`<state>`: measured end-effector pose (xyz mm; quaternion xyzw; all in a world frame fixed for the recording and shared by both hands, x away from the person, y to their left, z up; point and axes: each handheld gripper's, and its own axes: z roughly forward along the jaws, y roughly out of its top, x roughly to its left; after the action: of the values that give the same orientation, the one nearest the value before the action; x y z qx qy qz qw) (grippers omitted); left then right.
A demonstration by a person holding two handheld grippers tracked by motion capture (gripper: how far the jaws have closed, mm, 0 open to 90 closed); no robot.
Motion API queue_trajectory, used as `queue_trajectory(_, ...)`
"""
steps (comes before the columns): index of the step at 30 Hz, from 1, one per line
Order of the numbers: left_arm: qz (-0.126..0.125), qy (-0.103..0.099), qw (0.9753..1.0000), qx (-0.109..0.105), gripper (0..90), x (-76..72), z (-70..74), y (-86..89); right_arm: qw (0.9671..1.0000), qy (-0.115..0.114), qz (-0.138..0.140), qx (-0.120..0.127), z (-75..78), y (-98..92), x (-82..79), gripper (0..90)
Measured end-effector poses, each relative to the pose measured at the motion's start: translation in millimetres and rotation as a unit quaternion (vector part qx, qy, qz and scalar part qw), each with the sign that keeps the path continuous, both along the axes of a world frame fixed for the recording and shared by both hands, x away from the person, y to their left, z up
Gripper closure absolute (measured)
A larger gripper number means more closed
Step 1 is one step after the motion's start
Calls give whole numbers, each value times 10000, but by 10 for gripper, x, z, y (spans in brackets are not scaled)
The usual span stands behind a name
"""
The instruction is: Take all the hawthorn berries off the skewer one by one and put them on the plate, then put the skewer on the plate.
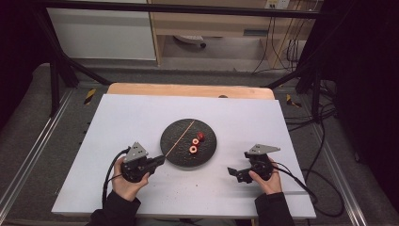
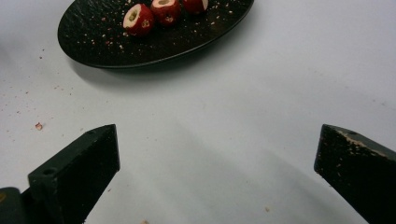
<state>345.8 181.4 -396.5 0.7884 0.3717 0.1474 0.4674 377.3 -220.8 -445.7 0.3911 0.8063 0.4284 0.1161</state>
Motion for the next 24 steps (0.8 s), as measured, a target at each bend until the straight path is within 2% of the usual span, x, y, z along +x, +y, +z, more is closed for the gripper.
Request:
queue_trajectory(11,74,89,9999,62,885,167,92,-48,10000,44,-35,-61,-77,-110,-58,13)
queue_trajectory(24,210,272,9991,236,885,407,119,-168,9999,22,-59,-85,-78,-160,-80,13)
